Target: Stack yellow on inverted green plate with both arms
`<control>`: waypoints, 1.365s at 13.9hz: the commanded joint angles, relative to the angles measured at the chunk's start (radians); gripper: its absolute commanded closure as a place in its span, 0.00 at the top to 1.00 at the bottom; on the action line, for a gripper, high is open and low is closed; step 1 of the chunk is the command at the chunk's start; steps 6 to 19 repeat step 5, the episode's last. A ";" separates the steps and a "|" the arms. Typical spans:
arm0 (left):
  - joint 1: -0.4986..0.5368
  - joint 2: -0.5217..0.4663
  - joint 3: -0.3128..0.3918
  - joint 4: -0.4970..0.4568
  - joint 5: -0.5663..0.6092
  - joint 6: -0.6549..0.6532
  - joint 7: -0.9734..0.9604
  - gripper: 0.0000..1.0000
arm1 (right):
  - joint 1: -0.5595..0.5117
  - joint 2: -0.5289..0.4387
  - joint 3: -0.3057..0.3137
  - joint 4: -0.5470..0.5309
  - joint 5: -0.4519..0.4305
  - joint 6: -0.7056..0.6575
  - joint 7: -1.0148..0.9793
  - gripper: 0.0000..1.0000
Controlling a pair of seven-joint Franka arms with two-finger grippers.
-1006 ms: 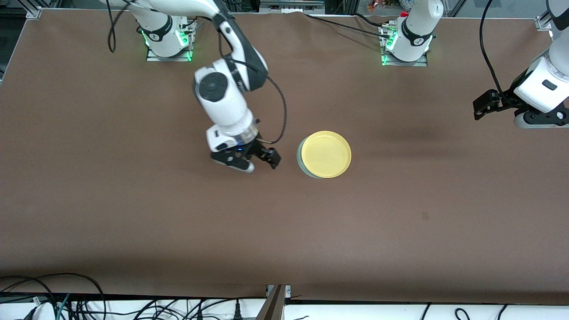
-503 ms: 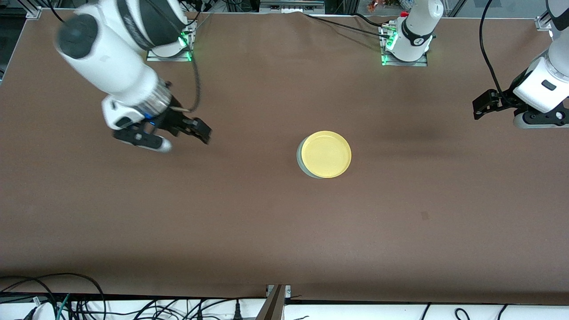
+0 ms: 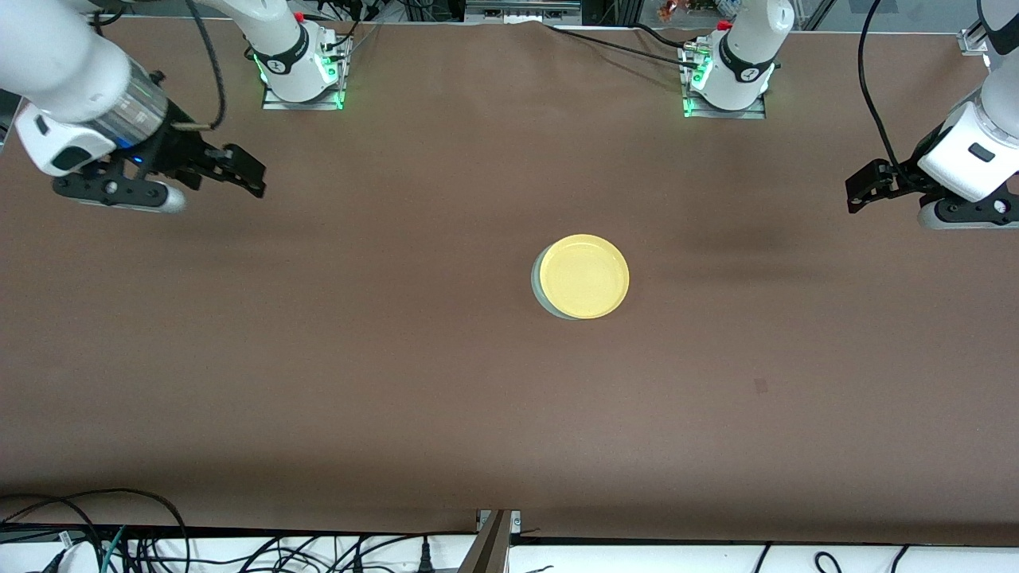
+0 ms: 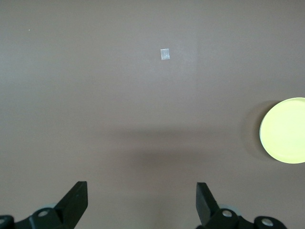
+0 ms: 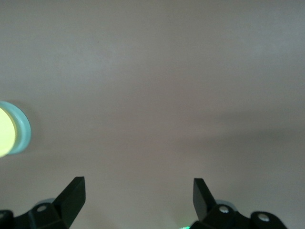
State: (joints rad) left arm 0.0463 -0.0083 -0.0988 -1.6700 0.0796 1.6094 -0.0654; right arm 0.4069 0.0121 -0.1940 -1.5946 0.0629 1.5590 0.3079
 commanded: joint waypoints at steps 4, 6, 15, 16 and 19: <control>0.003 0.007 -0.004 0.029 -0.011 -0.023 0.013 1.00 | -0.257 -0.024 0.200 -0.018 -0.015 -0.022 -0.134 1.00; 0.003 0.007 -0.004 0.029 -0.011 -0.023 0.013 1.00 | -0.257 -0.024 0.200 -0.018 -0.017 -0.022 -0.133 1.00; 0.003 0.007 -0.004 0.029 -0.011 -0.023 0.013 1.00 | -0.257 -0.024 0.200 -0.018 -0.017 -0.022 -0.133 1.00; 0.003 0.007 -0.004 0.029 -0.011 -0.023 0.013 1.00 | -0.257 -0.024 0.200 -0.018 -0.017 -0.022 -0.133 1.00; 0.003 0.007 -0.004 0.029 -0.011 -0.023 0.013 1.00 | -0.257 -0.024 0.200 -0.018 -0.017 -0.022 -0.133 1.00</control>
